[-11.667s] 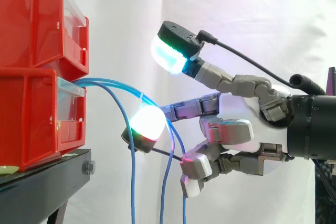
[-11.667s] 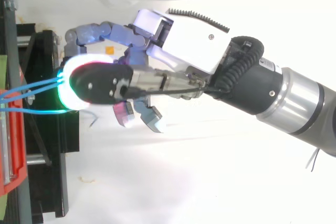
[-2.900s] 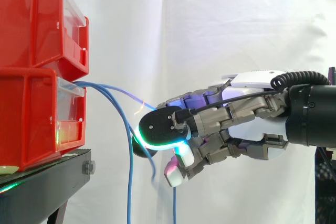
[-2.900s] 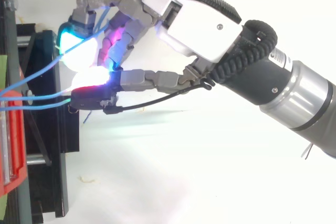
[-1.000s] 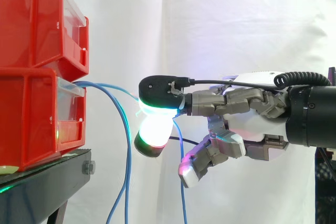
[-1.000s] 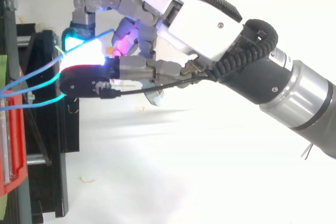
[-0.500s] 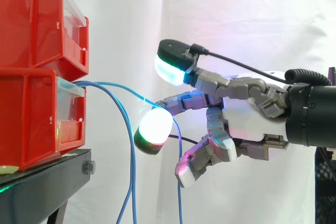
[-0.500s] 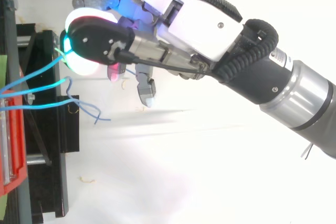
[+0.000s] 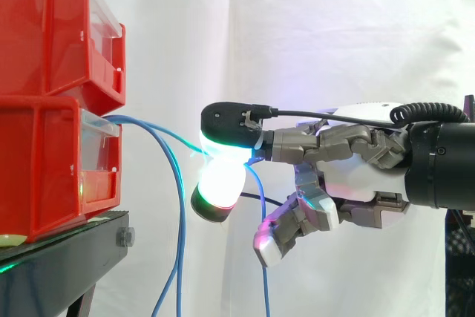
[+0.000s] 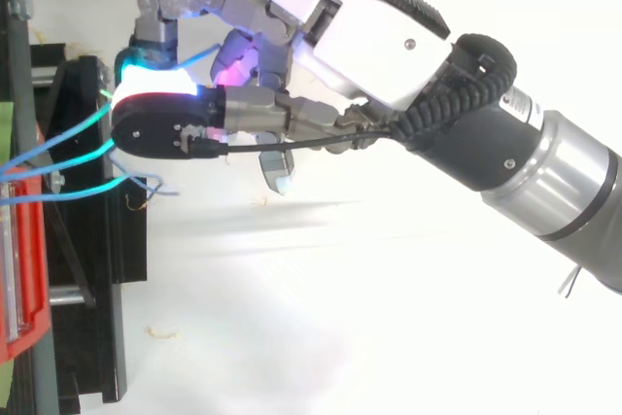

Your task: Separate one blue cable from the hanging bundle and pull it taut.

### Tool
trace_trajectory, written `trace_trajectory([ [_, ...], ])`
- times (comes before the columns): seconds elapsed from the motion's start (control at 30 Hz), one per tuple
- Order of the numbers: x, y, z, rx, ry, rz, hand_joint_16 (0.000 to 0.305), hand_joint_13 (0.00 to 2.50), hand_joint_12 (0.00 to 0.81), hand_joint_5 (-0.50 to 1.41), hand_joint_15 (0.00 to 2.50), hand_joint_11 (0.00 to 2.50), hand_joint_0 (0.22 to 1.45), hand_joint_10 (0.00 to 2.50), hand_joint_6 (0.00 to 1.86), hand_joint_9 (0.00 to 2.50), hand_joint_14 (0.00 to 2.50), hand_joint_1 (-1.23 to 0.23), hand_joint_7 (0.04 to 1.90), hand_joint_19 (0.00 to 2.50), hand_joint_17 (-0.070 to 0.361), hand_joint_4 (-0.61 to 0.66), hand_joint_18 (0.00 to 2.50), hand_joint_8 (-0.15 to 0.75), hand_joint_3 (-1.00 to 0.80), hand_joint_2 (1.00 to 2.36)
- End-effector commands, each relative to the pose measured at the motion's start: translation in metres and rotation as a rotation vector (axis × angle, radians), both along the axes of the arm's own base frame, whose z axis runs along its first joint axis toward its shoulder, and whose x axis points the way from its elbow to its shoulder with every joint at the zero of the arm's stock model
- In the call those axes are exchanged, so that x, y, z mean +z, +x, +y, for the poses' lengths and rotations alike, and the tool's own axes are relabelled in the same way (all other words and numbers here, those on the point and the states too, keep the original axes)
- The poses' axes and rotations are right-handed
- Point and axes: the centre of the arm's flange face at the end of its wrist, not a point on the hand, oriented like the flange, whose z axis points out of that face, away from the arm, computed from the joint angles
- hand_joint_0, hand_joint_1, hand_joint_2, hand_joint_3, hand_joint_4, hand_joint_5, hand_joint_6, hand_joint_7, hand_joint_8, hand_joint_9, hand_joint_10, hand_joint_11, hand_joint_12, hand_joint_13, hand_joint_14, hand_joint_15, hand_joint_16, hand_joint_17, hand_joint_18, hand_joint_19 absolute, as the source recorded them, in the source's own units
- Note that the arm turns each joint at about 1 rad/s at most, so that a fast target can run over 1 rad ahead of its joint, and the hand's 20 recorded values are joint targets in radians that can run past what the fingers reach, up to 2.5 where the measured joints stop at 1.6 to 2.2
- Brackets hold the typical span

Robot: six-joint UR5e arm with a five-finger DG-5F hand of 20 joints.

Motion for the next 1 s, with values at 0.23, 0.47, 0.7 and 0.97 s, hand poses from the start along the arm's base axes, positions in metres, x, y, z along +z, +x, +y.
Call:
trace_trajectory([
  [0.23, 0.0, 0.0, -0.001, -0.007, 0.001, 0.0, 0.04, 1.3, 0.305, 0.16, 0.68, 0.44, 0.74, 0.02, 0.5, 1.96, 0.02, -0.68, 1.34, 0.76, 0.091, -0.05, 0.88, 0.117, -0.16, 1.02],
  [0.47, 0.008, -0.001, -0.002, -0.009, -0.023, 0.005, 0.042, 1.3, 0.303, 0.16, 0.68, 0.45, 0.74, 0.02, 0.5, 1.96, 0.02, -0.69, 1.34, 0.75, 0.093, -0.06, 0.87, 0.123, -0.13, 1.02],
  [0.7, 0.042, -0.012, -0.004, -0.034, -0.232, 0.138, 0.042, 1.29, 0.299, 0.16, 0.67, 0.46, 0.74, 0.02, 0.5, 1.96, 0.02, -0.69, 1.34, 0.73, 0.095, -0.06, 0.86, 0.125, -0.12, 1.02],
  [0.97, 0.046, -0.013, -0.004, 0.017, -0.344, 0.21, 0.043, 1.29, 0.298, 0.16, 0.67, 0.47, 0.74, 0.02, 0.5, 1.97, 0.02, -0.69, 1.35, 0.73, 0.096, -0.07, 0.85, 0.121, -0.12, 1.01],
])
